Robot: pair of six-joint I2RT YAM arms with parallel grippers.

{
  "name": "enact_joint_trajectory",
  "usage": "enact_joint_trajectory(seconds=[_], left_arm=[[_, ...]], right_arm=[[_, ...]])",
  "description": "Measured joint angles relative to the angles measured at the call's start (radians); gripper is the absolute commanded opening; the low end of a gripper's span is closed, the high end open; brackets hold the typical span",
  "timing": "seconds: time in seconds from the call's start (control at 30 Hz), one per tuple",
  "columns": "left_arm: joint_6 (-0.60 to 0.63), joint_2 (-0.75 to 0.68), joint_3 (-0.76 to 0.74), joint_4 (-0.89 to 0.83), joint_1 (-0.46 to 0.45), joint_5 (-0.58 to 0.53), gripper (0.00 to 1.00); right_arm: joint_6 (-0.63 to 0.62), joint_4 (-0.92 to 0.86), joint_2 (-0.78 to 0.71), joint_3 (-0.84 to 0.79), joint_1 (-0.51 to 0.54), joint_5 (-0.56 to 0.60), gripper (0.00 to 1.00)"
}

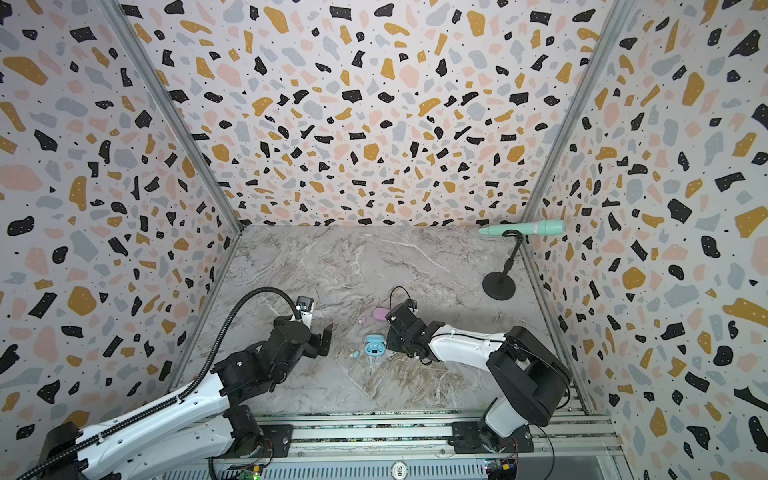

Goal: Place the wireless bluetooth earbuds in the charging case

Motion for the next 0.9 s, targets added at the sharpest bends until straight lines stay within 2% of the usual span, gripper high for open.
enact_joint_trajectory(seconds=[0.9], left_arm=[[0.006,0.000,0.000,0.000,0.000,0.001,1.00]], right_arm=[[0.029,0.004,0.085,0.051,-0.003,-0.008,0.31]])
